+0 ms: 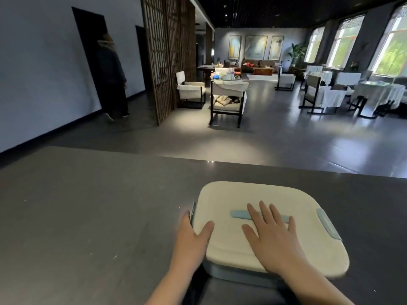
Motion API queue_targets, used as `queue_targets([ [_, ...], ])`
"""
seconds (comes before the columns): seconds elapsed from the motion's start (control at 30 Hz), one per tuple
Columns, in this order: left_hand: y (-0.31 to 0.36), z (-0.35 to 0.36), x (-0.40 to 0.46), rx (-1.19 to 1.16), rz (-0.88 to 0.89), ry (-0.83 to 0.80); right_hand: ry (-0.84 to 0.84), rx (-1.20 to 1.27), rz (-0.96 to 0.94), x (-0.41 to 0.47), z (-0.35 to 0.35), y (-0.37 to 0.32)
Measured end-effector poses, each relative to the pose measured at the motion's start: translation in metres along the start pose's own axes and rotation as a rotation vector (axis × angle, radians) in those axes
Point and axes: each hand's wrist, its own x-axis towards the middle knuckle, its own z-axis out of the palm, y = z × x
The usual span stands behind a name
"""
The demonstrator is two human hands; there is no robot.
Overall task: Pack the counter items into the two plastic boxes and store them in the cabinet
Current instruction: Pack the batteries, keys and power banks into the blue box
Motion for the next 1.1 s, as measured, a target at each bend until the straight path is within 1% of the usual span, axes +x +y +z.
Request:
queue_targets([
  [0.17,-0.002,0.005,0.000,-0.323,-0.128,0.049,-0.049,-0.026,-0.069,0.012,0.003,-0.002],
  [0.23,-0.004,0.007,-0.001,-0.382,-0.147,0.067,-0.064,-0.034,-0.108,0.020,0.001,-0.006],
  [0.3,-0.005,0.009,0.000,-0.397,-0.130,0.090,-0.067,-0.041,-0.136,0.028,0.001,-0.014],
  [0.53,-0.007,0.009,-0.002,-0.325,0.020,0.144,-0.041,-0.063,-0.141,0.038,0.007,-0.022],
  [0.7,-0.003,0.005,-0.002,-0.243,0.131,0.135,-0.016,-0.076,-0.131,0.039,0.009,-0.021],
  [0.93,0.000,0.000,-0.003,-0.065,0.222,0.125,0.015,-0.067,-0.140,0.039,0.013,-0.022],
  [1.1,0.004,-0.002,-0.005,0.115,0.266,0.098,-0.023,-0.106,-0.126,0.042,0.017,-0.020],
])
